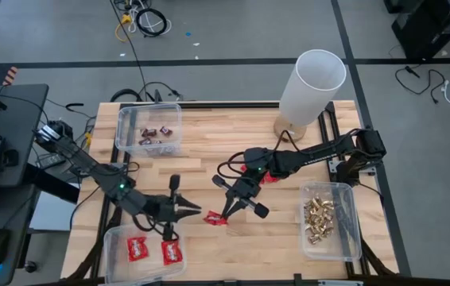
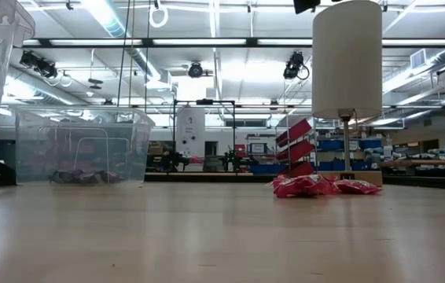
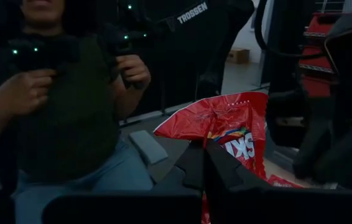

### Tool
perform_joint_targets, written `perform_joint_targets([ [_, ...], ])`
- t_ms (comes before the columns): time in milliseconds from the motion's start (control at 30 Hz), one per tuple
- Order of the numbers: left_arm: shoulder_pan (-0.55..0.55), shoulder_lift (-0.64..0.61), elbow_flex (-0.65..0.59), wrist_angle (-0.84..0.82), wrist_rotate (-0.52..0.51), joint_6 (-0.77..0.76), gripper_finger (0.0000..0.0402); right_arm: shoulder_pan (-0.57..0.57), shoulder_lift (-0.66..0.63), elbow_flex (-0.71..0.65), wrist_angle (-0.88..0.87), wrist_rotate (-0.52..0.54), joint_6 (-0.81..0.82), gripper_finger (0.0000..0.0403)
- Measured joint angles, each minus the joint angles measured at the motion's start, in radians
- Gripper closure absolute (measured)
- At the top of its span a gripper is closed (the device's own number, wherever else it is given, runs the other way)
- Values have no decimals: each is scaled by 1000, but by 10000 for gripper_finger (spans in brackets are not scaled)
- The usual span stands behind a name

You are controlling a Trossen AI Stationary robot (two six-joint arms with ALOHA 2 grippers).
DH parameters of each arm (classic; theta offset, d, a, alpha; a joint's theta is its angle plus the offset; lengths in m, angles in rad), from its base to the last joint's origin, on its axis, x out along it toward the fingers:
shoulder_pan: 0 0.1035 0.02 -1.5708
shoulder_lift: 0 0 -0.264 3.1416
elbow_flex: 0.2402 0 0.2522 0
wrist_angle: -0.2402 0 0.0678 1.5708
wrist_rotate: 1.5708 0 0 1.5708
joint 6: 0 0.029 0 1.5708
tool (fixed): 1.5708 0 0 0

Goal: Sort candy
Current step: Put the red chocolate into the bottom left transparent bin

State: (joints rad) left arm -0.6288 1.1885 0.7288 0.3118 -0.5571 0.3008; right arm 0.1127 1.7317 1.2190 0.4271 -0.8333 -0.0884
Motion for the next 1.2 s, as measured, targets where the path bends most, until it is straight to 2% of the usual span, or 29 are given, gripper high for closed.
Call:
perform_joint_targets([
  [233,4,1,-1,19,20,-19,284,-10,0,0,7,1,-17,403],
  [367,25,1,-1,38,12,-19,264,-22,0,0,6,2,-24,403],
  [500,54,1,-1,43,27,-24,259,-35,0,0,6,2,-27,403],
  [667,86,4,-1,47,165,-24,259,-51,0,0,6,2,-27,403],
  [767,93,4,-1,57,203,-25,259,-59,0,0,4,2,-27,403],
  [933,92,4,-1,32,207,-50,259,-71,0,0,-12,2,-27,403],
  [1067,91,2,0,-52,146,-117,259,-81,0,0,-29,2,-27,403],
  [1200,91,1,0,-55,143,-138,259,-88,0,0,-29,2,-29,403],
])
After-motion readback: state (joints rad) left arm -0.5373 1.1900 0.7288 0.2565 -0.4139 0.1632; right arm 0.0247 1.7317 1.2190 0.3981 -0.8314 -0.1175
